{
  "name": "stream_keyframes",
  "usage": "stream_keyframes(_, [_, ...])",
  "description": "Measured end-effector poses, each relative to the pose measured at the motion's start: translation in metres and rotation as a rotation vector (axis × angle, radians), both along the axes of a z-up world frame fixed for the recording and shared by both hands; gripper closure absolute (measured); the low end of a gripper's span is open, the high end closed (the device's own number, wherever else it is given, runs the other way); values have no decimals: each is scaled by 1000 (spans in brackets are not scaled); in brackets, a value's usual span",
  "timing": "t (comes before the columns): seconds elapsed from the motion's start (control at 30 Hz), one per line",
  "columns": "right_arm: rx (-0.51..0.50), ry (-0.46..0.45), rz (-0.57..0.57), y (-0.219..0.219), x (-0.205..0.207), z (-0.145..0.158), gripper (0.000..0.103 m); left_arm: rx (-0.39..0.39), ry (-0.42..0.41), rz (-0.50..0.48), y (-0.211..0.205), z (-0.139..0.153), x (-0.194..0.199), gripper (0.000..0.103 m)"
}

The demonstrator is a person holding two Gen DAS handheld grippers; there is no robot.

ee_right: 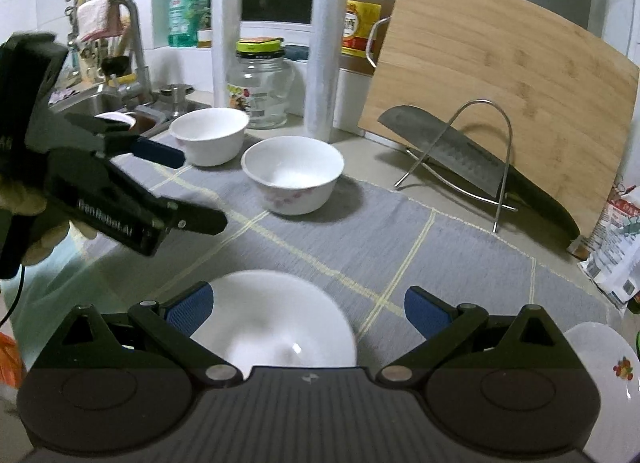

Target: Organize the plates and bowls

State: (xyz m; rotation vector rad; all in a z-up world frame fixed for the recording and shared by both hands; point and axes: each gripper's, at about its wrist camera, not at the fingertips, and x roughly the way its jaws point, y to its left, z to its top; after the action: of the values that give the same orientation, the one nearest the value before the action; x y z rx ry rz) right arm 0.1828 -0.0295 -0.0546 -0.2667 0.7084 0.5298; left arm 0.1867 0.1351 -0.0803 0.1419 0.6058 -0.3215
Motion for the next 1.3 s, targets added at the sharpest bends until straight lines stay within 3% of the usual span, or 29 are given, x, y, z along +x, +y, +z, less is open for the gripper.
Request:
stream_keyframes(0.43, [34, 61, 54, 24, 78, 14, 0, 78, -57, 38, -2, -21, 40, 3])
stream_keyframes(0.73, [52, 141, 120, 42, 129, 2, 0, 46, -56, 50, -8, -30, 56, 3])
stream_keyframes(1.3, [47, 199, 228, 83, 188, -17, 2, 9, -62, 49, -10, -33, 70, 6])
